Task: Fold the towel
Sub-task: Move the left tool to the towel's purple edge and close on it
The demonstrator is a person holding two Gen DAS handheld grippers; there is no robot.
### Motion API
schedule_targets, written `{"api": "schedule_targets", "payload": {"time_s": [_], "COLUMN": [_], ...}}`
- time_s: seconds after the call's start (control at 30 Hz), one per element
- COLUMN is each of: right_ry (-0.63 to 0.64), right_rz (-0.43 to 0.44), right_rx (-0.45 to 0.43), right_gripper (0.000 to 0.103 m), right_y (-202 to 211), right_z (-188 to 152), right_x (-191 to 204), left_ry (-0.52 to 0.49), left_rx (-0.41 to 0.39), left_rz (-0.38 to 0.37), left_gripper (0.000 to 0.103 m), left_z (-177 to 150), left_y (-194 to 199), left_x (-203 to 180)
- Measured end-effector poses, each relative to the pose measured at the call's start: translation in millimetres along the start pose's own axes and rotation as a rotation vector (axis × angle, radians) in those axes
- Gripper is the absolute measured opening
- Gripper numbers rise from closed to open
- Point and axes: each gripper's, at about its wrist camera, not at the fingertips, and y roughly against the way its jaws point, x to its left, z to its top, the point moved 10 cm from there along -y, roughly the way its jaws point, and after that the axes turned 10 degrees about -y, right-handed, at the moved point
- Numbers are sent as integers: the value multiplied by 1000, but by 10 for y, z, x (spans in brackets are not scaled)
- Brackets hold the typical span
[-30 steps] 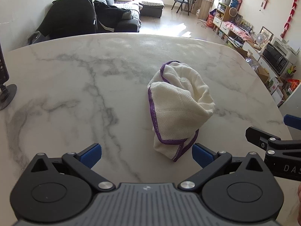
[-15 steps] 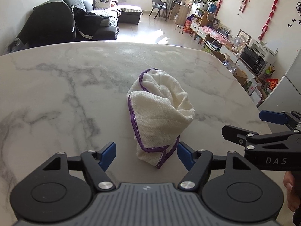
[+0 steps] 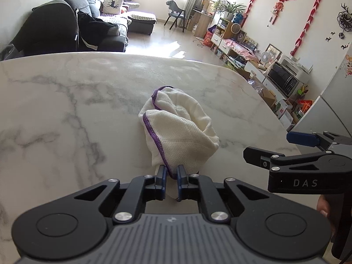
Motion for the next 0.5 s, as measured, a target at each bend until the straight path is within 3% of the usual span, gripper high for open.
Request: {"api": "schedule_targets", "payload": {"time_s": [0.17,0.27,0.33,0.5], "right_ry": [81,148,168,216], "right_rz": [173,200,210,232], "right_rx": [-87,-51,-38,-14], "right_gripper": [103,103,103,103], "right_y": [76,22,3,-33], "right_z": [29,0,5,25], "right_x": [133,174,191,231], "left_ry": [-121,-226,-297,-517], "left_rx": [-51,-71,-89,-101], "left_rz": [47,106,106,77], "left_gripper": [13,34,58,69], "left_z": [37,8,-12,-68], "left_y": [23,40,70,91], "left_x": [-15,-31,-80,-262]}}
